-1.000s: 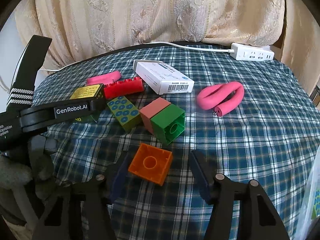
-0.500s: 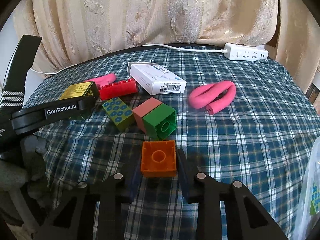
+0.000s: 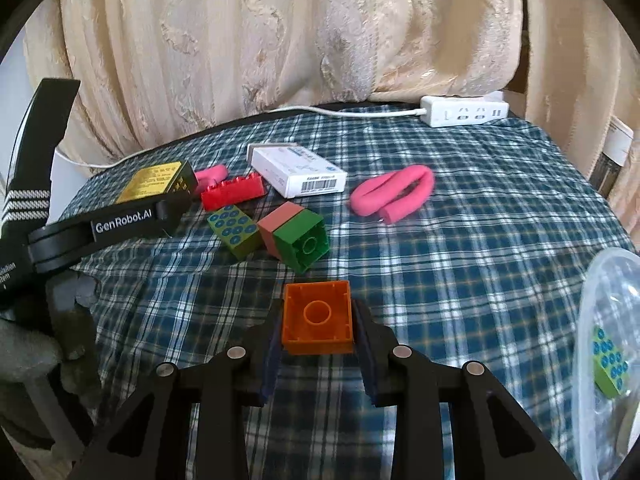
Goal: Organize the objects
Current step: 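Carry box with left gripper toward bowl while right gripper carries orange block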
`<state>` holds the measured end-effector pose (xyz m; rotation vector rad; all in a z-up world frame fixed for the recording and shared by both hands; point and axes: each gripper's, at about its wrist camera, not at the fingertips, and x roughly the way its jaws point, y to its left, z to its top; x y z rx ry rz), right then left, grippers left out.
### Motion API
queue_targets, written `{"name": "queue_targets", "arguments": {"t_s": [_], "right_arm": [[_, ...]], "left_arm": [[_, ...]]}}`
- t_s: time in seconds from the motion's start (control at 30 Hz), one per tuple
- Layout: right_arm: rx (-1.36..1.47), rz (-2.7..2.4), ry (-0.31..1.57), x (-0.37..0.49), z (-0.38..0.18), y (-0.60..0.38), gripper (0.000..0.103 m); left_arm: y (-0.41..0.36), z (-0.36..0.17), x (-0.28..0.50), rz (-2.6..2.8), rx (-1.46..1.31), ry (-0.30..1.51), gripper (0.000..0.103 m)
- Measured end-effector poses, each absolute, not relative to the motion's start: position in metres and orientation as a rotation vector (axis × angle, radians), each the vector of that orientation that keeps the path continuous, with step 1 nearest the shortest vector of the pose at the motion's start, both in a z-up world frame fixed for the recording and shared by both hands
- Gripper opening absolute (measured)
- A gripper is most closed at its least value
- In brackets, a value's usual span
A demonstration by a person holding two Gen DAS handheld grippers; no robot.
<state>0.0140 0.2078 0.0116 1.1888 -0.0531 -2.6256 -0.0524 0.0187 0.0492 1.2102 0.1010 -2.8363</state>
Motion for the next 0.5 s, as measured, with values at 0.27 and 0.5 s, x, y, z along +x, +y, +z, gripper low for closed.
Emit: {"name": "queue_targets", "arguments": {"t_s": [0.27, 0.5], "right_arm": [[1.146, -2.69, -0.109, 0.034, 0.026, 0.23, 0.035], [1.113, -2.755, -0.153, 0.052, 0.038, 0.254, 0.035]], "left_arm": [[0.037, 0.058, -0.042, -2.899, 1.194, 0.069, 0.07], [0.054, 0.066, -0.033, -2.952, 1.197, 0.043, 0.07]]}}
